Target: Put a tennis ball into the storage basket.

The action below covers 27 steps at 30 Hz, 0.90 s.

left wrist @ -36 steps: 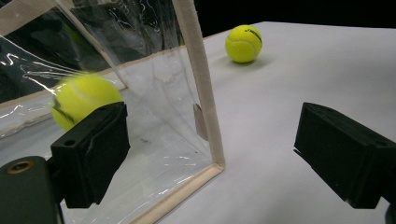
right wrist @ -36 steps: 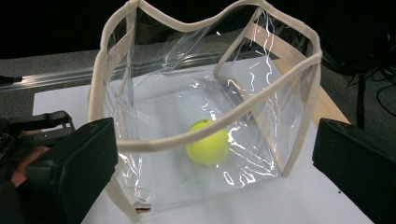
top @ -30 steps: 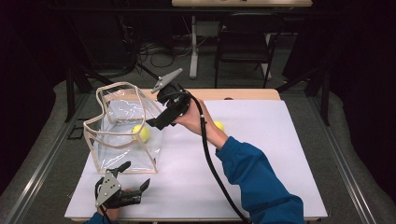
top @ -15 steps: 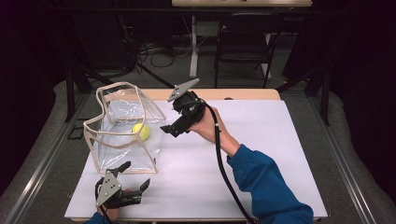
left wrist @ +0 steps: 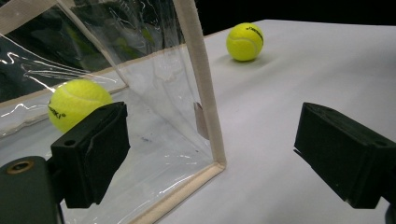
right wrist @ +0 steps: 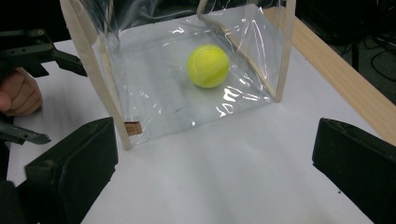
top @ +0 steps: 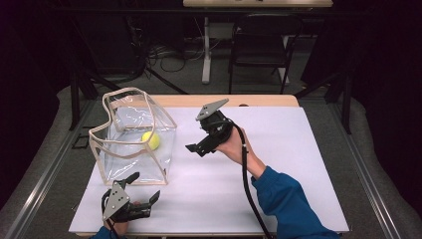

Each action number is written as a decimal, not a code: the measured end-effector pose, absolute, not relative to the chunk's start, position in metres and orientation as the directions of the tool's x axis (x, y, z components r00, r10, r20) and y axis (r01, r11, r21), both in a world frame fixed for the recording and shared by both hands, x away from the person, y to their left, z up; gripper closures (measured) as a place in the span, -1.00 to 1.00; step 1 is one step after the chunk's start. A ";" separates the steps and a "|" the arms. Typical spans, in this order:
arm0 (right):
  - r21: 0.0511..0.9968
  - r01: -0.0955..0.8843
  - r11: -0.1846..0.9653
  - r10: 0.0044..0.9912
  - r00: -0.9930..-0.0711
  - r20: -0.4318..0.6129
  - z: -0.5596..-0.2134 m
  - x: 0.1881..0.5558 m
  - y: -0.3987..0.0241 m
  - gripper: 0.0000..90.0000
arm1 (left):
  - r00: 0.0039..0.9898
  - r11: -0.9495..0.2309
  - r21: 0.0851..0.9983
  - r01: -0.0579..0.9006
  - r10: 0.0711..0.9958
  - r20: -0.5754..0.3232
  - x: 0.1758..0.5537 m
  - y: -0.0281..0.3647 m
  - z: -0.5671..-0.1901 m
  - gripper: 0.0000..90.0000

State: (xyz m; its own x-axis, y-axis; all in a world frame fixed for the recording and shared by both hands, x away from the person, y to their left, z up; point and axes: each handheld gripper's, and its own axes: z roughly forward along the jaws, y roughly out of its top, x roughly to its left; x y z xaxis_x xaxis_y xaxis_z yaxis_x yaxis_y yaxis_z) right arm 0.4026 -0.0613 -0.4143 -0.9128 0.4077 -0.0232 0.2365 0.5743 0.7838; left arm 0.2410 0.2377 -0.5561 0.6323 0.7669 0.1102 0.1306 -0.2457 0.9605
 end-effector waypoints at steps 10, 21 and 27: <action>0.778 0.271 0.566 0.426 -0.905 0.005 -0.438 0.399 -0.078 -1.00 | 0.632 -0.248 0.960 0.129 0.766 0.113 0.241 0.237 -0.556 -0.78; 0.767 0.307 0.563 0.444 -0.896 0.032 -0.462 0.396 -0.092 -1.00 | 0.632 -0.248 0.960 0.131 0.767 0.112 0.241 0.237 -0.556 -0.78; 0.758 0.312 0.572 0.454 -0.891 0.024 -0.472 0.390 -0.100 -1.00 | 0.631 -0.249 0.959 0.132 0.767 0.112 0.241 0.237 -0.556 -0.78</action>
State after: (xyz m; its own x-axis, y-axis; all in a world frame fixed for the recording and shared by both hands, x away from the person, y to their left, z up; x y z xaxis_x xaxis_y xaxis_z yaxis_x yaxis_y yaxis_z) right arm 0.3904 -0.1002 -0.4721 -0.8906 0.4542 0.0241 0.3125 0.5723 0.7582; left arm 0.2414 0.2373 -0.5563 0.6312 0.7674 0.1125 0.1324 -0.2494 0.9593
